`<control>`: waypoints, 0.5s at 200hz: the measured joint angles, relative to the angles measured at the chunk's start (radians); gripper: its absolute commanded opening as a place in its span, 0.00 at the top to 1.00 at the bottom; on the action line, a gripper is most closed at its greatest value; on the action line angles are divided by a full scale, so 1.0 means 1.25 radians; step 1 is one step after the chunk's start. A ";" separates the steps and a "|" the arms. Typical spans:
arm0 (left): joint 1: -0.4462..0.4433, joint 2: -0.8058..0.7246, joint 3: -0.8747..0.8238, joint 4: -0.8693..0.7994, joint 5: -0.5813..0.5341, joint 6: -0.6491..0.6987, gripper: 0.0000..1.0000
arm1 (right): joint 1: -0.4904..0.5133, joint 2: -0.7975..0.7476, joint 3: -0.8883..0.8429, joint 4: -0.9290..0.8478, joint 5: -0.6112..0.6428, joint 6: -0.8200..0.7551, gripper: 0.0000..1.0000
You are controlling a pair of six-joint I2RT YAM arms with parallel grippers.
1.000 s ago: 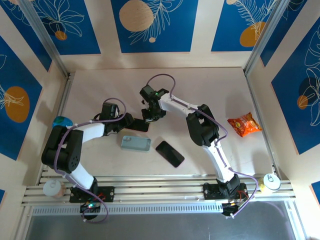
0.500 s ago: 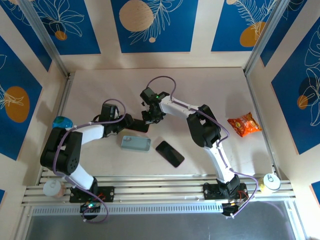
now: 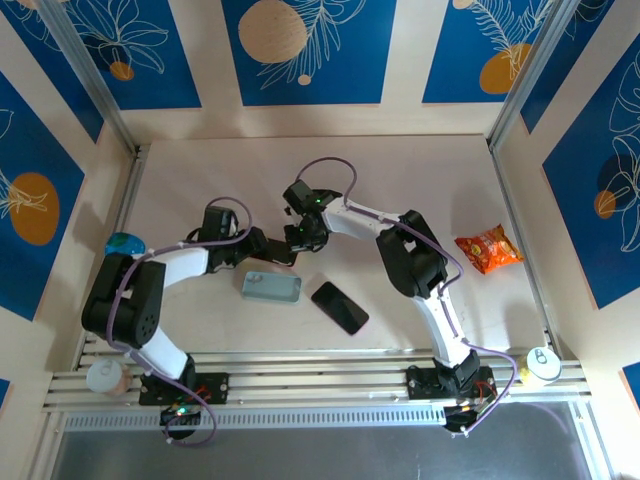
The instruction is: Put the phone into the phone case
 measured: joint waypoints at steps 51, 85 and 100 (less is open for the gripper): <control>0.000 0.126 0.152 -0.018 0.001 0.001 0.41 | -0.045 -0.031 -0.071 0.075 -0.122 0.086 1.00; -0.002 0.238 0.293 -0.023 0.022 0.002 0.41 | -0.052 -0.024 -0.053 0.057 -0.137 0.106 1.00; -0.002 0.290 0.367 -0.034 0.028 0.007 0.41 | -0.056 -0.012 -0.034 0.050 -0.143 0.110 1.00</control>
